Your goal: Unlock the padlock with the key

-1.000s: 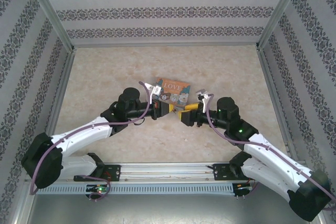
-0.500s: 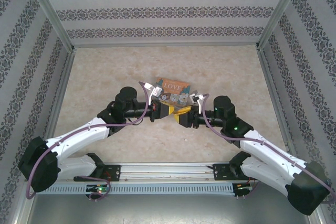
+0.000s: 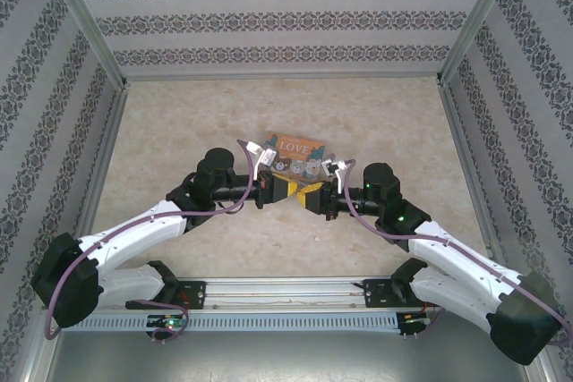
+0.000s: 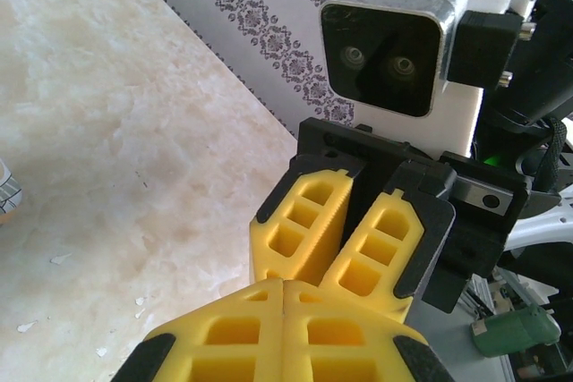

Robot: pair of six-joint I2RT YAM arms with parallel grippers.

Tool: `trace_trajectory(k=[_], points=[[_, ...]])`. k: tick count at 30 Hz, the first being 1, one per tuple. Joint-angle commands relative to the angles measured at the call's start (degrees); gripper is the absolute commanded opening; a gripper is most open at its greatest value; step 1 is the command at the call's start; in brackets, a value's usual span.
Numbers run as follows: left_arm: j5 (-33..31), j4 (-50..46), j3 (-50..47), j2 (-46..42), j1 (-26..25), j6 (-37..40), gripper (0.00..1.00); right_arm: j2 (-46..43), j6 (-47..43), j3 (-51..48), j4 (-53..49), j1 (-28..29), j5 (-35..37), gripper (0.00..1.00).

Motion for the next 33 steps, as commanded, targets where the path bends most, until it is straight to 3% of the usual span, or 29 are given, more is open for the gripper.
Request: trace_trajectory(k=[1, 4, 6, 10, 14, 18, 24, 28, 33], points=[[1.04, -0.45, 1.3, 0.12, 0.6, 1.35, 0.0, -0.07, -0.03, 1.77, 1.47, 0.75, -1.49, 0.1], [0.47, -0.54, 1.3, 0.01, 0.69, 1.26, 0.0, -0.06, -0.2, 1.68, 1.38, 0.83, -1.41, 0.0], [-0.37, -0.71, 1.23, -0.24, 0.78, 0.85, 0.01, -0.33, -0.75, 1.75, 0.79, 1.02, -0.53, 0.0], [-3.5, -1.49, 1.22, -1.61, 1.97, -1.53, 0.37, -1.94, -4.66, 2.77, -4.85, 2.36, 5.82, 0.0], [-9.39, -6.9, 1.8, -5.13, 4.35, -4.94, 0.53, -4.43, -10.79, 4.08, -11.6, 5.33, 18.27, 0.0], [-16.04, -23.25, 5.35, -8.74, 8.79, -10.57, 0.56, -6.84, -18.05, 4.49, -14.52, 10.05, 34.03, 0.0], [-22.5, -31.79, 6.62, -14.83, 10.09, -20.1, 0.59, -5.08, -33.58, 7.06, -12.98, 18.75, 53.38, 0.0], [-27.03, -33.67, 5.54, -17.41, 10.03, -32.42, 0.59, -1.09, -44.92, 8.64, -9.37, 22.91, 61.28, 0.0], [-25.24, -36.32, 6.98, -16.23, 9.84, -45.53, 0.59, 3.45, -55.51, 10.17, -5.72, 25.69, 64.41, 0.0]])
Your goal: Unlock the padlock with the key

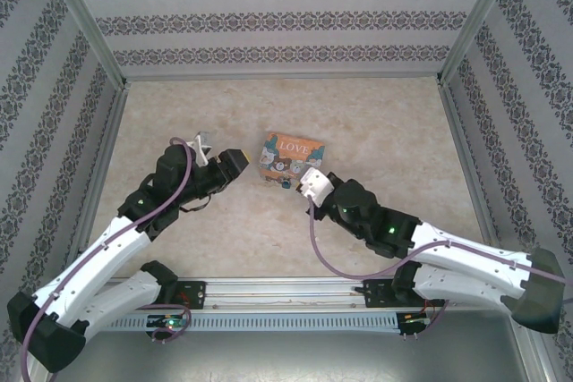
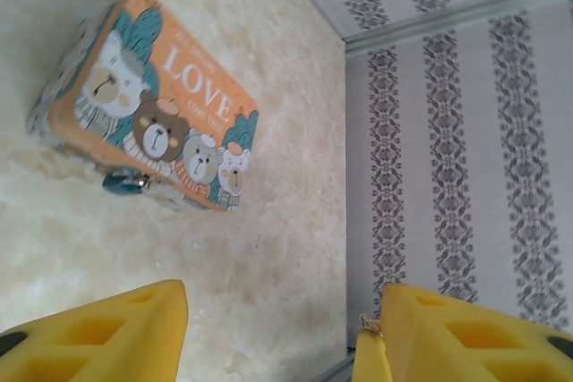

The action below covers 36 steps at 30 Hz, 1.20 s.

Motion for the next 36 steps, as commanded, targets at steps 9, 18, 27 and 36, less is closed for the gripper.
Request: trace_trajectory(k=[9, 18, 27, 36], points=[[1.96, -4.06, 3.83, 4.21, -1.82, -19.65, 0.58, 9.42, -19.85, 5.68, 7.09, 6.04, 10.8, 0.0], [2.49, 1.02, 3.2, 7.68, -4.59, -25.51, 0.55, 16.63, -23.46, 8.8, 11.82, 9.61, 13.89, 0.0], [0.84, 3.16, 2.0, 8.17, -6.06, -26.69, 0.28, 19.23, -24.99, 8.9, 15.78, 10.5, 15.71, 0.0], [0.36, 3.46, 2.14, 8.42, -6.28, -26.14, 0.0, 18.88, -24.6, 8.9, 16.18, 10.5, 16.63, 0.0]])
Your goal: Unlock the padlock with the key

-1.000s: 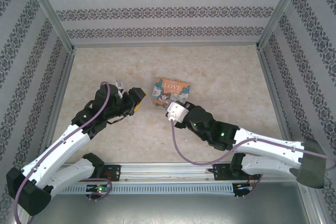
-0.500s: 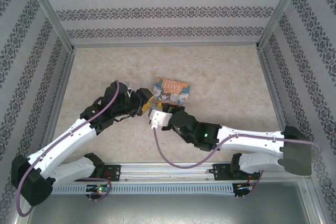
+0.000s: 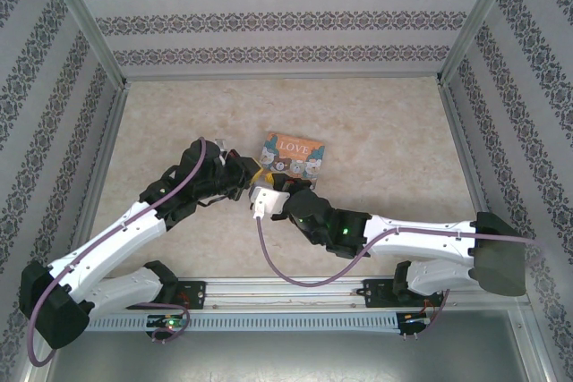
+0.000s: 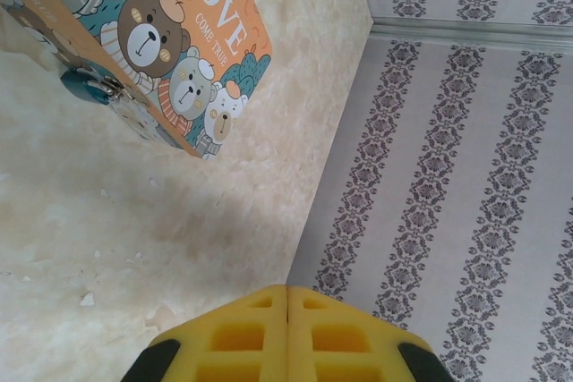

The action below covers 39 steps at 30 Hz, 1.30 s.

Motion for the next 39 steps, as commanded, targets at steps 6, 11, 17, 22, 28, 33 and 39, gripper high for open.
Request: trace_trajectory(k=[6, 11, 17, 22, 28, 33, 39], points=[[-5.21, -6.1, 3.05, -0.57, -1.14, 0.52, 0.0, -2.19, 2.85, 0.21, 0.95, 0.34, -0.44, 0.22], [-10.52, -5.09, 2.81, -2.2, -1.09, 11.56, 0.0, -8.26, 13.35, -1.26, -4.71, -1.85, -9.18, 0.44], [-8.8, 5.02, -0.8, -3.39, -1.08, 26.89, 0.0, -15.81, 28.69, -2.64, -12.66, -8.07, -24.44, 0.61], [-3.4, 13.38, -3.23, -5.98, -0.99, 41.29, 0.0, -19.24, 45.43, -3.98, -14.06, -16.86, -42.17, 0.64], [6.7, 17.44, -2.71, -5.94, -0.9, 49.32, 0.0, -17.83, 69.86, -7.13, -2.65, -29.92, -69.46, 0.64], [12.66, 22.07, -3.31, -5.56, -0.88, 49.59, 0.0, -13.48, 78.58, -7.71, 6.26, -31.87, -79.53, 0.6], [15.49, 23.24, -3.57, -5.01, -0.86, 49.64, 0.0, -9.78, 83.34, -7.27, 13.99, -31.76, -82.26, 0.54]])
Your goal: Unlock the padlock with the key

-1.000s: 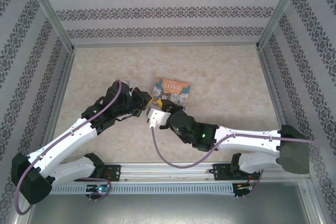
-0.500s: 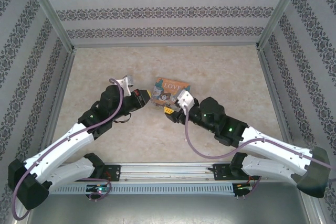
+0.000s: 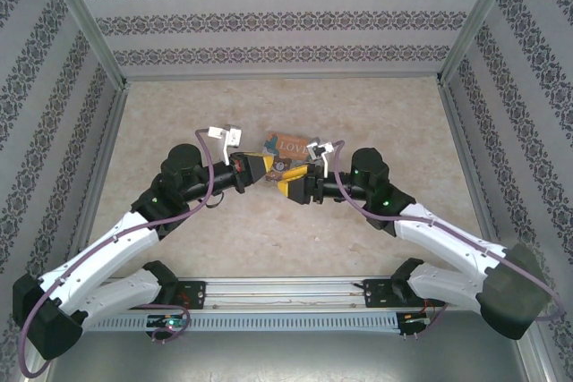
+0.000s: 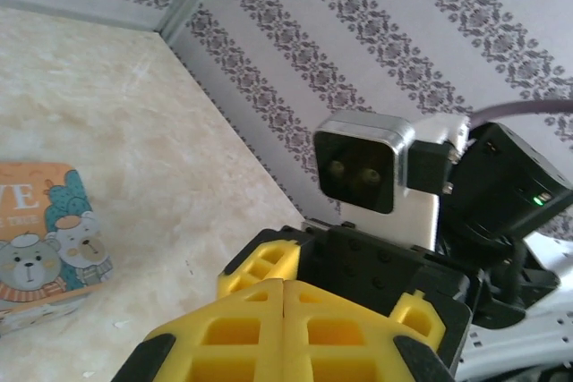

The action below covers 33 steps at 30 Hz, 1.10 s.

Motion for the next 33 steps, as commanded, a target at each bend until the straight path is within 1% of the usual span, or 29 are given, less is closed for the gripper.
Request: trace_trajectory(k=[1, 18, 26, 30, 33], points=[[3.63, 4.05, -0.54, 0.21, -0.19, 1.96, 0.0, 1.02, 5.23, 0.38, 7.8, 0.01, -5.66, 0.53], [6.34, 4.07, -0.24, 1.59, -0.18, 2.08, 0.0, 2.56, 4.89, 2.38, 9.17, 0.06, -4.35, 0.32], [5.77, 4.07, -0.39, 1.32, -0.18, 2.43, 0.0, 2.74, 5.06, 2.2, 9.08, -0.08, -4.96, 0.15], [5.47, 4.16, -0.51, 1.2, -0.18, 2.34, 0.0, 2.39, 5.11, 1.85, 8.98, -0.04, -5.23, 0.0], [4.57, 4.07, -0.66, 0.77, -0.18, 2.43, 0.0, 1.71, 4.79, 1.29, 8.21, -0.14, -4.13, 0.0]])
